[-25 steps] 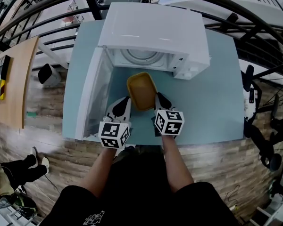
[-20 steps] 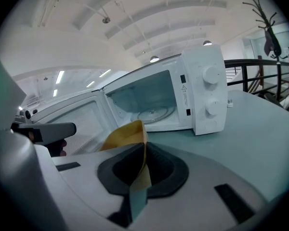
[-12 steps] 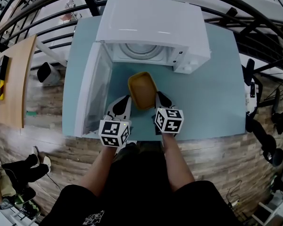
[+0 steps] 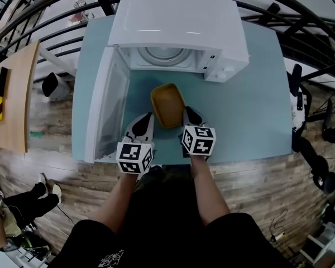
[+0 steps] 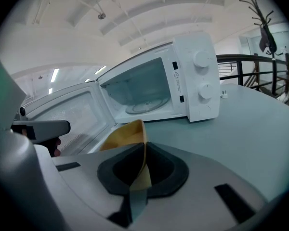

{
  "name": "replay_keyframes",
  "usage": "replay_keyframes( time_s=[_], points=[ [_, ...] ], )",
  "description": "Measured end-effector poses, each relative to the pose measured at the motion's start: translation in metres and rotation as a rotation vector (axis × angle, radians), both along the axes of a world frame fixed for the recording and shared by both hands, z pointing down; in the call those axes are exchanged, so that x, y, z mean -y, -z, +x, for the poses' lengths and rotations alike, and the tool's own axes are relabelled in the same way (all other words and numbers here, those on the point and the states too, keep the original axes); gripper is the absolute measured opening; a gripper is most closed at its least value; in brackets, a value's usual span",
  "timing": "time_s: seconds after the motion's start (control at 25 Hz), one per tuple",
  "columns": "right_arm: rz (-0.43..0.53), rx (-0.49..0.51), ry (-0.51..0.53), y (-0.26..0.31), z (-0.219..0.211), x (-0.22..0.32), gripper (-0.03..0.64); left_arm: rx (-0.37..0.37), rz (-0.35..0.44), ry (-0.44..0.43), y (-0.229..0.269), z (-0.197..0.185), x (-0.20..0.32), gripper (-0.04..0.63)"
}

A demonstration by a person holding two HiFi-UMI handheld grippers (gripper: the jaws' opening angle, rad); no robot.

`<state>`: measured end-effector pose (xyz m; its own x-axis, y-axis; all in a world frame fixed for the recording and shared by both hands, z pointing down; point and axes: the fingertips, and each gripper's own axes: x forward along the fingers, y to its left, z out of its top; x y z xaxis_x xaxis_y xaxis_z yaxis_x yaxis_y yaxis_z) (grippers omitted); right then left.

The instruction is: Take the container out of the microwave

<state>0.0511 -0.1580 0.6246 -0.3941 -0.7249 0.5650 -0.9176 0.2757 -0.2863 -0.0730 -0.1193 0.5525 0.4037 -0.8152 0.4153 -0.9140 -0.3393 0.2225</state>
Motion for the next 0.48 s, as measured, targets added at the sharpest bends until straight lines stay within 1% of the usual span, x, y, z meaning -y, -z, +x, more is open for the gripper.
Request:
replay_keyframes(
  time_s=[0.48],
  points=[
    [-0.018,-0.008,-0.014,-0.018,0.006,0.002,0.019,0.005,-0.024,-0.014,-0.013,0.012,0.001,0.006]
  ],
)
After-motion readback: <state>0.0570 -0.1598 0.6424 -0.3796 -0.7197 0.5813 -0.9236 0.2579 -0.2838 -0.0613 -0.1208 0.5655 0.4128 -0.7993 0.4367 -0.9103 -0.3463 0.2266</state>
